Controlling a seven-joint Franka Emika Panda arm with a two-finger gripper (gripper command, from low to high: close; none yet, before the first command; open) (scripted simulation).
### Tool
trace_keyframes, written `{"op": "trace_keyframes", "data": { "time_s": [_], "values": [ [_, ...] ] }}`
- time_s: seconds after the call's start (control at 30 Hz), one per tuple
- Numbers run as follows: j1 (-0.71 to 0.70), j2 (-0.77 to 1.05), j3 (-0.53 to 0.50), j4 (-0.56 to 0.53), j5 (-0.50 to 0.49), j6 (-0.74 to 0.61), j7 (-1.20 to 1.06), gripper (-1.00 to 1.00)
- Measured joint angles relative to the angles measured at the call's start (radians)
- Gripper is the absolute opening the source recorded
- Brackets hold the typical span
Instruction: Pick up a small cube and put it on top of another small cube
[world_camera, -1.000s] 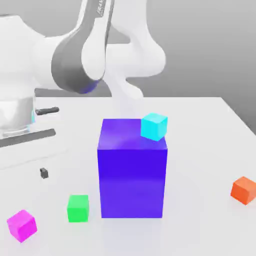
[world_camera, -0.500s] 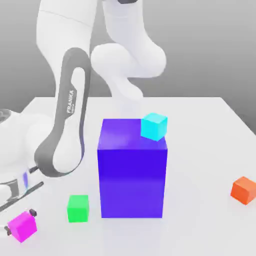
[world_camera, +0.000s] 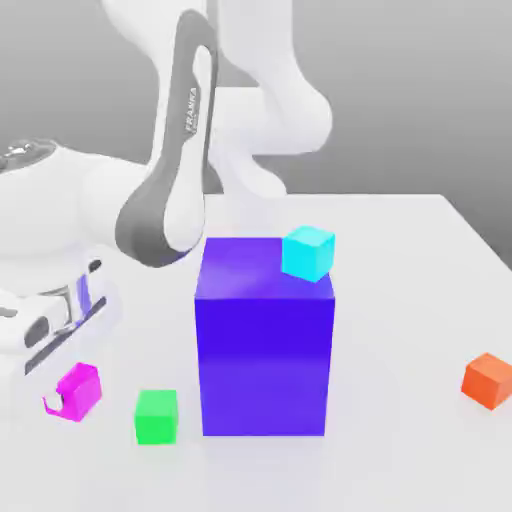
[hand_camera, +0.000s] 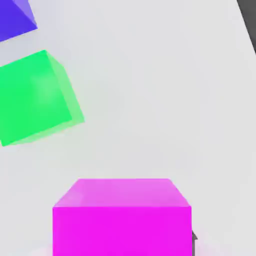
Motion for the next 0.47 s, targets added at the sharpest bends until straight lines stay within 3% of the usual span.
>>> {"op": "trace_keyframes", "data": {
  "time_s": [0.17,0.37,0.4,0.47],
  "values": [
    [0.051,-0.144,0.02,-0.139,-0.115,0.011,-0.193,-1.0],
    [0.044,0.032,0.075,-0.144,0.077,0.181,-0.362,-1.0],
    [0.033,0.054,0.09,-0.143,0.102,0.2,-0.381,1.0],
    [0.033,0.054,0.09,-0.143,0.102,0.2,-0.381,1.0]
  ]
}}
